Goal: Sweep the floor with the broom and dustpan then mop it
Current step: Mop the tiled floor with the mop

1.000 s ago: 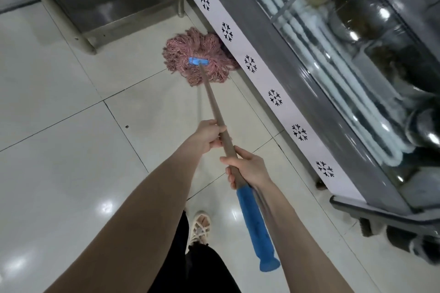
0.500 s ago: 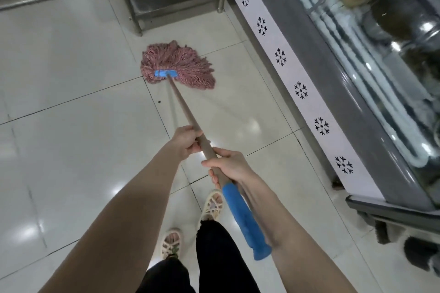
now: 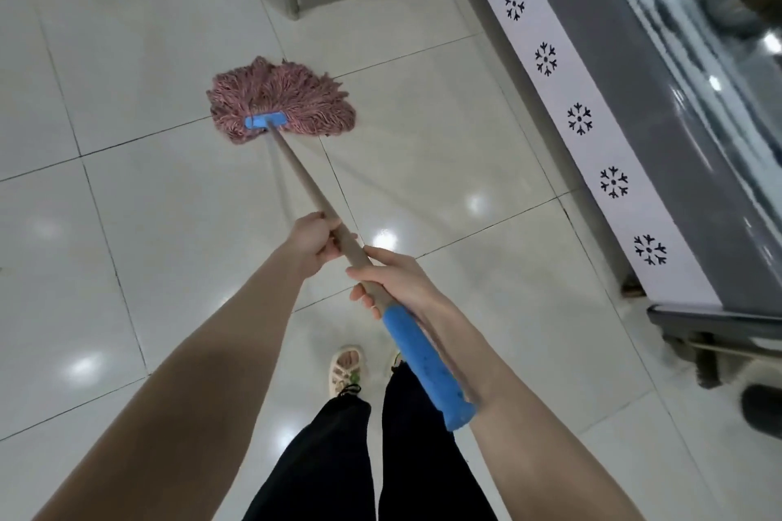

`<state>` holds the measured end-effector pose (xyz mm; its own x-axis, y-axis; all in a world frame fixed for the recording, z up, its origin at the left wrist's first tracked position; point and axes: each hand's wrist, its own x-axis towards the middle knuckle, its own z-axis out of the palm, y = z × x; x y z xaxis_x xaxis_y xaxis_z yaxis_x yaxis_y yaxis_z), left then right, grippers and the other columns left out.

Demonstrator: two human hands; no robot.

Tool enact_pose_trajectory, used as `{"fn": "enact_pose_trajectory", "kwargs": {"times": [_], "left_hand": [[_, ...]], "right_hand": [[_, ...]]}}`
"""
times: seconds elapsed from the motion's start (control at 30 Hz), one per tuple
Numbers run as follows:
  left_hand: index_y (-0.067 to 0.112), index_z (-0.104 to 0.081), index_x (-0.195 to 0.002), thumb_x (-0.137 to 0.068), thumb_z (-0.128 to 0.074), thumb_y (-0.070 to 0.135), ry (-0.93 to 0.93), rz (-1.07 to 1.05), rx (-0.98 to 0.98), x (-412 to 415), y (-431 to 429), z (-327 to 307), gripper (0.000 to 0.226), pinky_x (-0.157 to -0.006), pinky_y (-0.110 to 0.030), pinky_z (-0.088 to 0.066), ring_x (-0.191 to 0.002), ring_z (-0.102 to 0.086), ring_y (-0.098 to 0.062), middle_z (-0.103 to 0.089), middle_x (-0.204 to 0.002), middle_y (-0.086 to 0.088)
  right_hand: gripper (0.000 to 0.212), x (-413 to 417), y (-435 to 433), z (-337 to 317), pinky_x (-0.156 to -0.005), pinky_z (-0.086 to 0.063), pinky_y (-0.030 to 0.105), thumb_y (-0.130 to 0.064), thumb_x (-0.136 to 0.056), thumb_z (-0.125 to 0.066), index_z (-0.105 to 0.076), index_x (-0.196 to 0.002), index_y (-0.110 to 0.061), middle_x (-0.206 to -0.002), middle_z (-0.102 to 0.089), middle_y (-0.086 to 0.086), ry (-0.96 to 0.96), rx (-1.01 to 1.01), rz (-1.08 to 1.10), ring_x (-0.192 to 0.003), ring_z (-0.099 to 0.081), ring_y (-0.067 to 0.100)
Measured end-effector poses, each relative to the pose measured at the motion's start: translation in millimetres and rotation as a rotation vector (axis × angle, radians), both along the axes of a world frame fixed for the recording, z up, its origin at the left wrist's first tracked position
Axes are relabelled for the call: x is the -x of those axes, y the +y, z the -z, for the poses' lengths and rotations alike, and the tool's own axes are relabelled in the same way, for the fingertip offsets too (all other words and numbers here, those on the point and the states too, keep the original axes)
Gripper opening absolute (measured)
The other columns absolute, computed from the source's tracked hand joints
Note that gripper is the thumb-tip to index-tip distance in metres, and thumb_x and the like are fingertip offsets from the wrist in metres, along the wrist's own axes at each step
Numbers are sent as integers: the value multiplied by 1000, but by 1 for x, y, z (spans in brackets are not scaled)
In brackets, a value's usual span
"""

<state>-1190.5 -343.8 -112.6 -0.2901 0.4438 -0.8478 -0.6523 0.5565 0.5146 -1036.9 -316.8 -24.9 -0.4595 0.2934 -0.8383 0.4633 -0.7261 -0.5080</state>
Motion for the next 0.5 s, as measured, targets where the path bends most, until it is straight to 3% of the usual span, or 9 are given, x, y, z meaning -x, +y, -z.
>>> {"fn": "enact_pose_trajectory", "kwargs": {"times": [0.1, 0.23, 0.37, 0.5], "left_hand": [[1, -49, -90, -99, -42, 3, -30, -6, -18, -12, -3, 1, 11, -62, -34, -55, -77, -64, -26, -53, -90, -18], [3, -52, -92, -98, -48, 5, -49, 27, -62, -32, -7, 4, 7, -57, -31, -58, -76, -65, -26, -55, -87, -16], [4, -52, -104, -96, -52, 7, -140, 5, -116, -65, -14, 7, 8, -65, -32, -60, -79, -66, -24, -54, -88, -14], [2, -46, -125, -95, -54, 5, -189, 44, -120, -116, -11, 7, 32, -72, -34, -60, -81, -65, -23, -55, -93, -14]], "right_hand": [[61, -13, -6, -1, -38, -40, 19, -6, -84, -69, -43, -139, -9, -80, -68, 19, -37, -10, 37, -46, -58, 15], [47, -42, -12, -3, -40, -39, 19, -12, -85, -69, -55, -130, -16, -82, -69, 15, -23, -5, 12, -52, -65, 21], [45, -76, -20, 3, -41, -37, 21, -11, -84, -69, -61, -127, -20, -57, -55, 13, -53, -35, 87, -39, -47, 19], [46, -123, -29, 4, -40, -34, 19, -10, -81, -70, -62, -125, -20, -55, -51, 13, -99, -68, 155, -37, -43, 20]]}}
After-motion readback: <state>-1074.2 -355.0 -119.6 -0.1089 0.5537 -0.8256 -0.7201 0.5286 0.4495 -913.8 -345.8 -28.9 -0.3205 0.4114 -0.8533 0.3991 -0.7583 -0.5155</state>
